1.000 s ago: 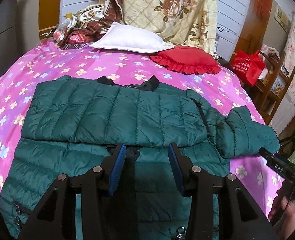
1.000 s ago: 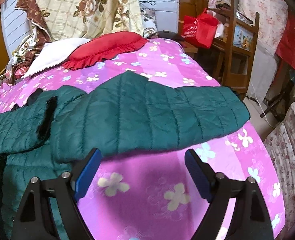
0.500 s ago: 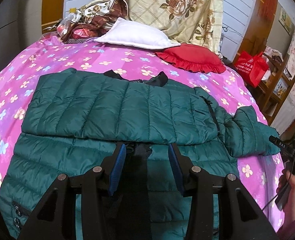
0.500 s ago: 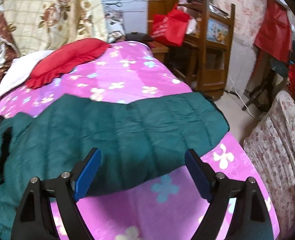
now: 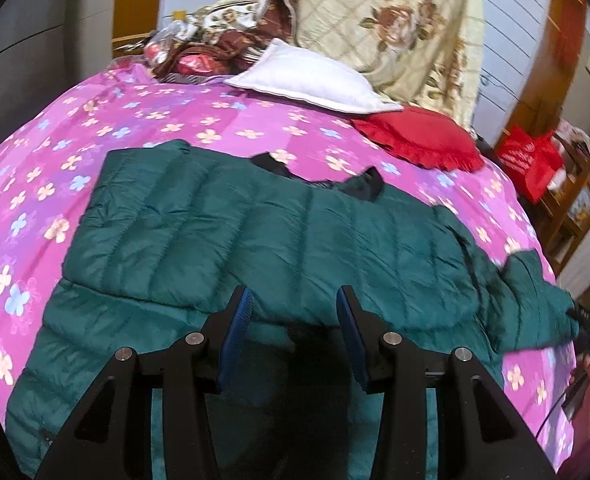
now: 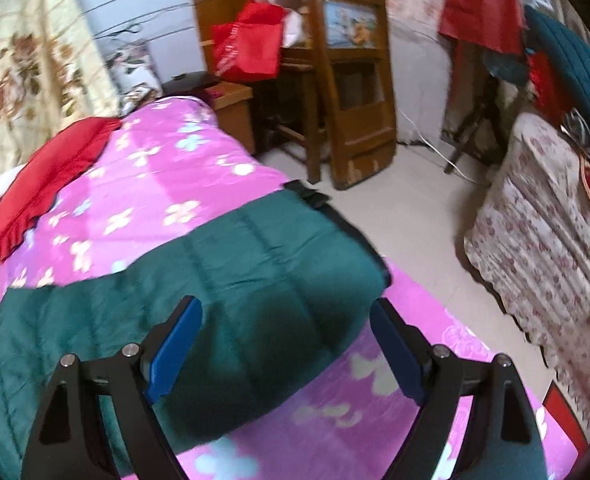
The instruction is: Fold large clothes
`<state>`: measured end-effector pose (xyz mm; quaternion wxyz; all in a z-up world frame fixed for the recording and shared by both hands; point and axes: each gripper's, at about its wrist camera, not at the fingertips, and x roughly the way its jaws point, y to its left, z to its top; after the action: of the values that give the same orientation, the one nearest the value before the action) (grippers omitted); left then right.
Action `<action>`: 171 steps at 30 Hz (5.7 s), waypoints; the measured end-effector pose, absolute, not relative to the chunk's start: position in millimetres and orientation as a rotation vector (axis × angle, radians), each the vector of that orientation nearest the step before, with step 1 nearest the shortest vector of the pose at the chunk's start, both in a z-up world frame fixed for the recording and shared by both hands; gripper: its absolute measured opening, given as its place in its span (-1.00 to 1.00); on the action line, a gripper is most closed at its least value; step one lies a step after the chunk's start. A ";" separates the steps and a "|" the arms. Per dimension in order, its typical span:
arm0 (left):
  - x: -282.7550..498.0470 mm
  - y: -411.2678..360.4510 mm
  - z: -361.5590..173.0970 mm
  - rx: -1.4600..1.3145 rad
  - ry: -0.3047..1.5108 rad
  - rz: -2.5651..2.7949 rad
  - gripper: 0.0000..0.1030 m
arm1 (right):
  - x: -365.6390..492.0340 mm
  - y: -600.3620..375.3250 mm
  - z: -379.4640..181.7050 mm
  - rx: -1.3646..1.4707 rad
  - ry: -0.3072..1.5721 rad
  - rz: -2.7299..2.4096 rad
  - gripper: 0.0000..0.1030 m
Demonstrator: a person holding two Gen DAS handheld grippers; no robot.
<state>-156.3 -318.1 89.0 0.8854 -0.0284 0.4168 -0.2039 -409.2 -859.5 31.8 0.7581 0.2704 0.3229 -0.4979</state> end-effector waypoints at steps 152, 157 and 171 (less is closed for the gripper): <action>-71.1 -216.2 78.5 -0.057 0.861 -0.261 -1.00 | -136.4 -529.6 43.7 0.222 0.908 -0.207 0.65; -75.2 -214.6 97.1 -0.077 0.860 -0.296 -0.65 | -144.5 -531.2 63.4 0.208 0.891 -0.213 0.65; -61.4 -257.4 67.4 0.031 0.871 -0.286 -0.49 | -191.8 -562.1 51.6 0.201 0.953 -0.281 0.65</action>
<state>-61.4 -257.4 67.4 0.8967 0.0150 0.4202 -0.1381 -191.8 -562.1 51.6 0.8744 0.0960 0.4562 -0.1345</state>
